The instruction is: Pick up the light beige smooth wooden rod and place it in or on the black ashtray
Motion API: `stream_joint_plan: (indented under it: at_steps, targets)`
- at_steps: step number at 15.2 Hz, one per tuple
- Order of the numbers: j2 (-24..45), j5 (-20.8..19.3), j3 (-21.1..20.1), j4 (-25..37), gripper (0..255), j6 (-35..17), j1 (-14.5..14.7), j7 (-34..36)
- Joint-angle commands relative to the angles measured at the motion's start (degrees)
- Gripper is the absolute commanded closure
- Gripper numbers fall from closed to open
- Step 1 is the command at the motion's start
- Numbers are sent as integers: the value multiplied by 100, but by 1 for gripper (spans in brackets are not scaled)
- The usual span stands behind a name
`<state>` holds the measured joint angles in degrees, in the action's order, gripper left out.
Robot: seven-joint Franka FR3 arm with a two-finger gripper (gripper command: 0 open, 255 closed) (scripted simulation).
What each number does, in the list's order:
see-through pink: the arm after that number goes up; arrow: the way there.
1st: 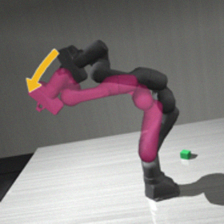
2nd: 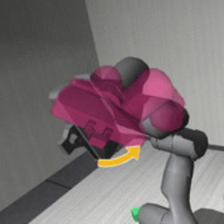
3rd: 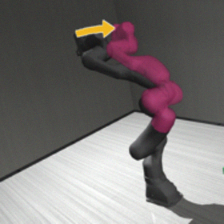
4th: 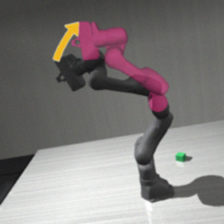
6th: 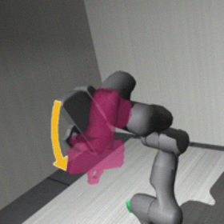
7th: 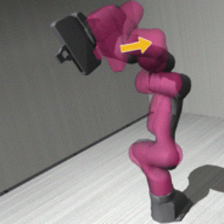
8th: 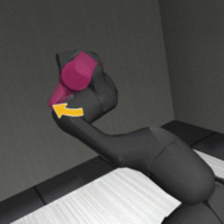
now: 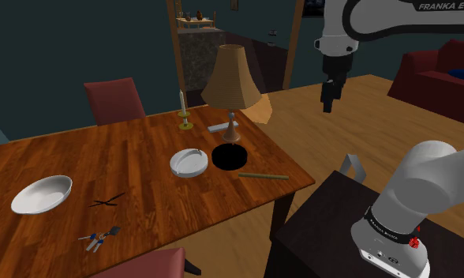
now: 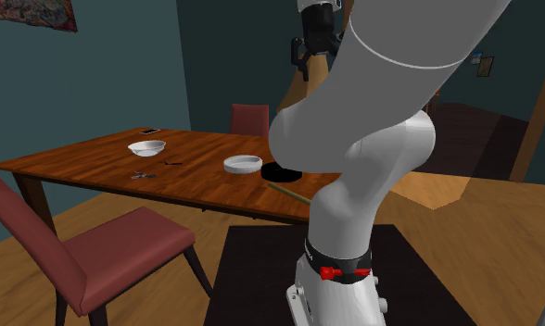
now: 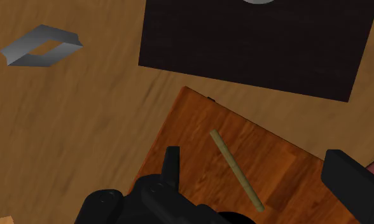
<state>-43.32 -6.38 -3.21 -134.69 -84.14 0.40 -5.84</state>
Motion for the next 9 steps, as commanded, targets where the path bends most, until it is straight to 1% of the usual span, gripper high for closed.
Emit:
stream_joint_plan:
  at_steps: [1,5,9]
  targets:
    - [0,0,0,0,0,0,0,0]
    - [360,-29,196,-450,0,-817,91,-357]
    - [863,-40,371,-777,0,-1649,179,-715]
